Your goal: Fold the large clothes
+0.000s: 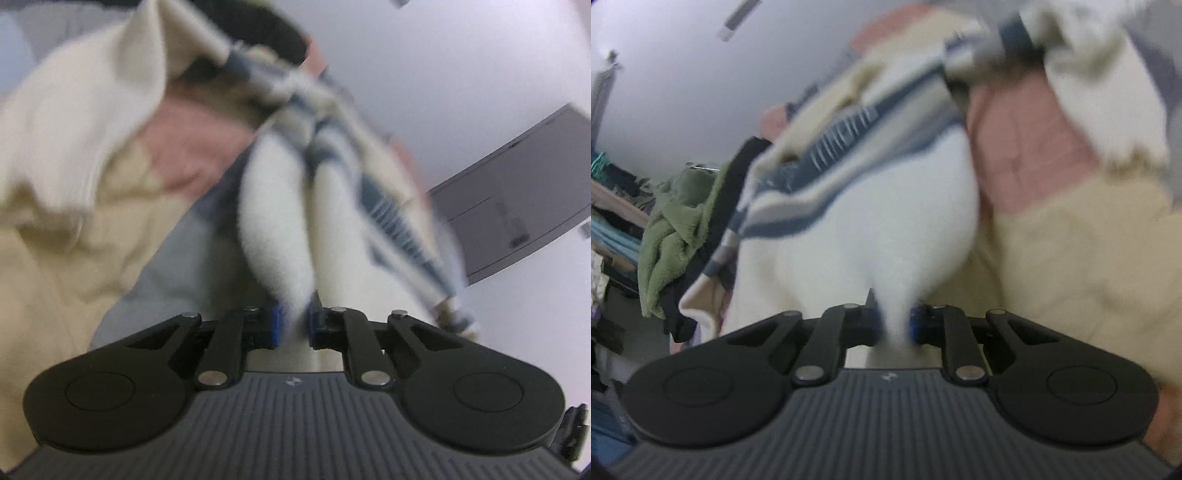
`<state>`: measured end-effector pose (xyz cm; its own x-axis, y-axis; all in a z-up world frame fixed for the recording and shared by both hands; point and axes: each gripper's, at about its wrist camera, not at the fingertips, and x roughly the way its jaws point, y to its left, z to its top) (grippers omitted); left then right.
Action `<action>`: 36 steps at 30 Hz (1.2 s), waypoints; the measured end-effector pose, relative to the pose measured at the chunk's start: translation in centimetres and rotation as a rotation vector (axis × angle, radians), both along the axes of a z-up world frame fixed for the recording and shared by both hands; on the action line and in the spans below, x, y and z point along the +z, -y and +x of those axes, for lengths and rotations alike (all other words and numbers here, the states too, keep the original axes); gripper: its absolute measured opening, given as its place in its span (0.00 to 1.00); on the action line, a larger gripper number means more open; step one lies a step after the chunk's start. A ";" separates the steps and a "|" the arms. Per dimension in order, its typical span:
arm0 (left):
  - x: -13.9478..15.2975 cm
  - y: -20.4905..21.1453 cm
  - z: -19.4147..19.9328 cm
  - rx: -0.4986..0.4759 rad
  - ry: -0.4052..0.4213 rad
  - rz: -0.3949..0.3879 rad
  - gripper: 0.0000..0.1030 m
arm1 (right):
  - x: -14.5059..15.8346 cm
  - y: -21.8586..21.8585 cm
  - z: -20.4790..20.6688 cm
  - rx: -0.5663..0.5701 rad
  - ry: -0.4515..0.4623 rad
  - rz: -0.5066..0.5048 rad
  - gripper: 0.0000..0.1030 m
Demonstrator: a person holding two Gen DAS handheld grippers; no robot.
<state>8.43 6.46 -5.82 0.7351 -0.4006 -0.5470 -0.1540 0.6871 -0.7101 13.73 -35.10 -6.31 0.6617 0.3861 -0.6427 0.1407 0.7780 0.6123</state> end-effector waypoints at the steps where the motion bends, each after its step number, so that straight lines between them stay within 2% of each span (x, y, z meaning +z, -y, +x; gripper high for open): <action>1: 0.6 -0.5 -0.5 0.005 0.019 -0.033 0.14 | 0.9 0.3 0.0 0.001 0.023 -0.028 0.16; 3: 1.8 -1.4 -1.3 0.014 0.058 -0.092 0.14 | 2.6 1.6 0.2 -0.005 0.051 -0.076 0.16; 5: 2.9 -2.1 -2.2 0.017 0.095 -0.112 0.14 | 4.1 2.8 0.6 -0.013 0.055 -0.110 0.16; 9: 3.5 -2.9 -3.4 0.036 0.085 -0.122 0.14 | 5.1 4.1 1.5 -0.011 0.036 -0.216 0.16; 12: 2.8 -2.8 -3.4 0.034 0.006 -0.065 0.14 | 3.4 4.5 2.0 0.013 -0.041 -0.212 0.16; 16: 1.4 -1.9 -2.6 0.011 -0.099 0.085 0.15 | 0.7 3.3 2.8 0.087 -0.154 -0.258 0.17; 19: 0.3 -1.2 -2.0 0.001 -0.142 0.129 0.15 | -0.2 2.6 3.5 0.119 -0.198 -0.299 0.18; 21: 0.2 -1.4 -2.2 -0.002 -0.143 0.138 0.15 | -0.1 2.2 3.5 0.132 -0.199 -0.316 0.19; 23: 0.4 -1.5 -2.1 -0.007 -0.133 0.152 0.18 | 0.2 2.1 3.3 0.141 -0.185 -0.324 0.20; 25: 0.9 -1.3 -2.1 -0.005 -0.124 0.171 0.30 | 0.4 2.1 3.2 0.142 -0.178 -0.338 0.27; 26: 1.3 -1.3 -2.3 0.000 -0.115 0.172 0.42 | 0.6 2.1 3.2 0.140 -0.173 -0.348 0.31; 27: 1.8 -1.3 -2.4 0.005 -0.104 0.174 0.51 | 0.8 2.0 3.1 0.141 -0.166 -0.353 0.42; 29: 3.4 -1.3 -2.4 0.016 -0.057 0.228 0.55 | 1.2 1.9 2.8 0.138 -0.143 -0.356 0.55; 33: 6.4 -1.0 -2.3 0.034 0.061 0.319 0.59 | 2.5 1.3 2.9 0.126 -0.084 -0.365 0.55; 36: 7.7 0.3 -1.1 0.000 0.129 0.397 0.59 | 3.3 0.7 3.9 0.113 -0.039 -0.375 0.57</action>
